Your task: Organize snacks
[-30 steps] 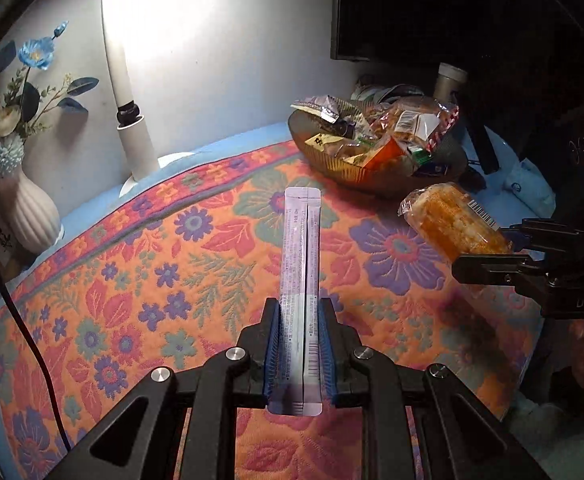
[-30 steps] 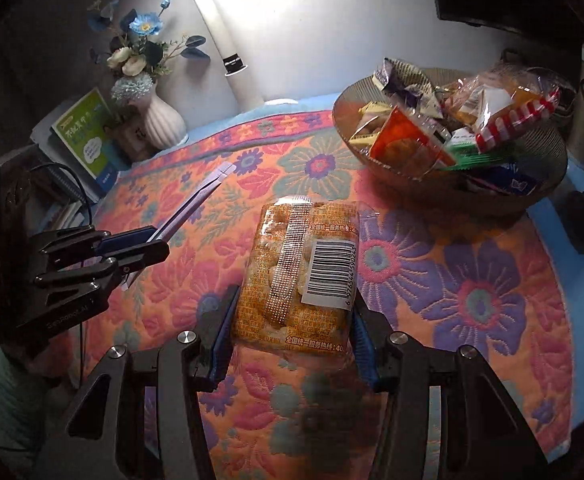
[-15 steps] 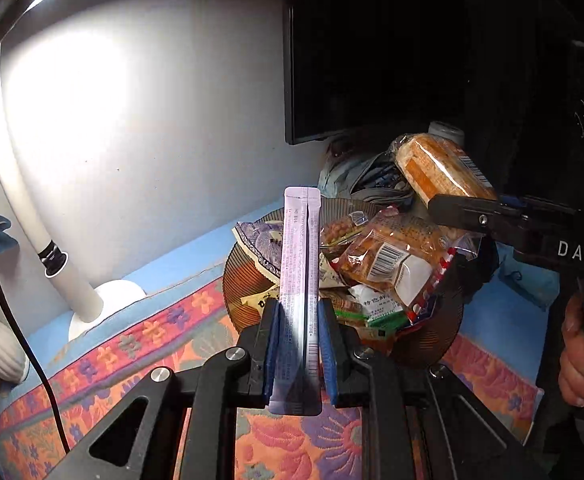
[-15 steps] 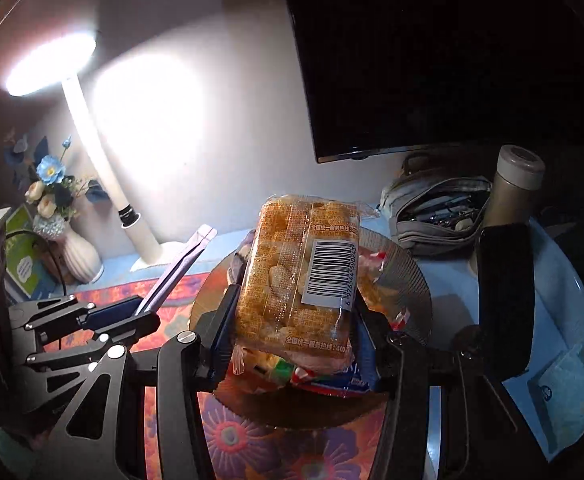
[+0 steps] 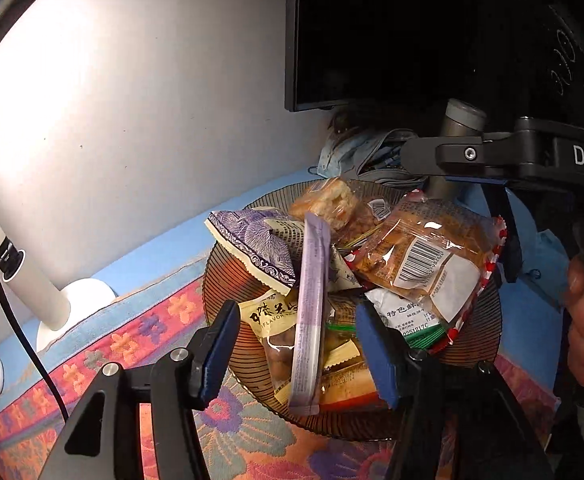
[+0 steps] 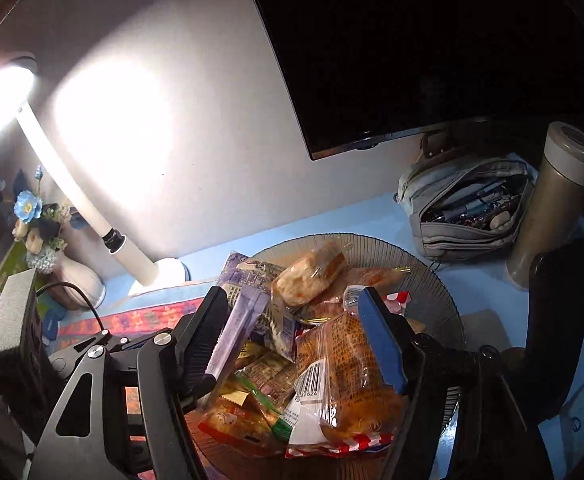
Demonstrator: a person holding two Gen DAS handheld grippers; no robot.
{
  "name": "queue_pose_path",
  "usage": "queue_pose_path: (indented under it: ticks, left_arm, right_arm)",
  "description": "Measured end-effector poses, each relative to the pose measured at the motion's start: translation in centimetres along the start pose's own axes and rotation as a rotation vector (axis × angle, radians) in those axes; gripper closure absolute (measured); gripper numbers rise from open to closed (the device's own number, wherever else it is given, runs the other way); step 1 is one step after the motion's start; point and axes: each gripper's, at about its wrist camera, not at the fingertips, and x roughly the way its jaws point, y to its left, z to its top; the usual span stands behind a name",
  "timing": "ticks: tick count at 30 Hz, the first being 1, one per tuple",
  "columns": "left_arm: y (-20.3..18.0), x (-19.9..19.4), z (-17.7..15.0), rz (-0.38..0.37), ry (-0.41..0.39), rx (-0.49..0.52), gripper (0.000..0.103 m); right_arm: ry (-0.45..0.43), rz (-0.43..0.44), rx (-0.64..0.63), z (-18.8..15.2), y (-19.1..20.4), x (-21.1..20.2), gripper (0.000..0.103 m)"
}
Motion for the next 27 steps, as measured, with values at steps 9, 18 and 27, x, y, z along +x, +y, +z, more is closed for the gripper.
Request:
queue_pose_path:
  ticks: [9,18,27]
  left_arm:
    - [2.6,-9.7,-3.7,0.094,-0.096,-0.102,0.045]
    - [5.2,-24.7,-10.5,0.439,-0.263,-0.222,0.021]
    - [6.3,-29.1,-17.3,0.635,-0.305,-0.347,0.000]
  right_arm:
    - [-0.030,0.049,-0.114,-2.9,5.0,-5.5,0.035]
    - [-0.091,0.179,-0.318,-7.2,15.1,-10.5,0.033]
    - [-0.148,0.176,-0.346,-12.2,18.6,-9.6,0.026]
